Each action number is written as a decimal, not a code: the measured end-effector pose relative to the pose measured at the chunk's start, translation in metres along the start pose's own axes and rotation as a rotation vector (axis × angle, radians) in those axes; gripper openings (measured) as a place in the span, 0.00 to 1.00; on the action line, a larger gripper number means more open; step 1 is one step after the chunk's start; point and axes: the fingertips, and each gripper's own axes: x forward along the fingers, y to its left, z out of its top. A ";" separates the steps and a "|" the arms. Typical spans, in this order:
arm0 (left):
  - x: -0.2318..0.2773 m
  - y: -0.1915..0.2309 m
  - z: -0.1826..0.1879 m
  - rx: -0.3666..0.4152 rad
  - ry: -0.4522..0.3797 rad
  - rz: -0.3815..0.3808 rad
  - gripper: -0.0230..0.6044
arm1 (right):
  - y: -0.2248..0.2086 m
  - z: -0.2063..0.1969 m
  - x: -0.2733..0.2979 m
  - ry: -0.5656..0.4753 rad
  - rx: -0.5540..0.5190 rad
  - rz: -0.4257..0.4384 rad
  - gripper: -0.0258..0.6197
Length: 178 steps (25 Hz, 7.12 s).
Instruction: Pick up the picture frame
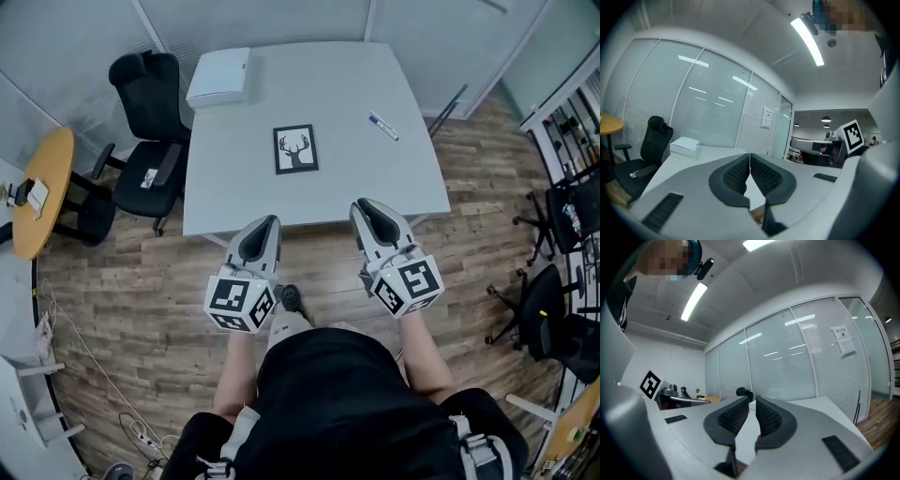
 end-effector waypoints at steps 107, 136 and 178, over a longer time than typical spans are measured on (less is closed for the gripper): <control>0.291 0.226 -0.097 -0.192 0.389 -0.089 0.08 | -0.256 -0.382 0.393 0.756 0.274 -0.274 0.19; 0.279 0.212 -0.062 -0.163 0.289 -0.049 0.08 | -0.274 -0.247 0.402 0.404 0.284 -0.318 0.16; 0.269 0.157 0.013 -0.071 0.088 -0.098 0.08 | -0.236 0.147 0.347 -0.410 -0.019 -0.294 0.16</control>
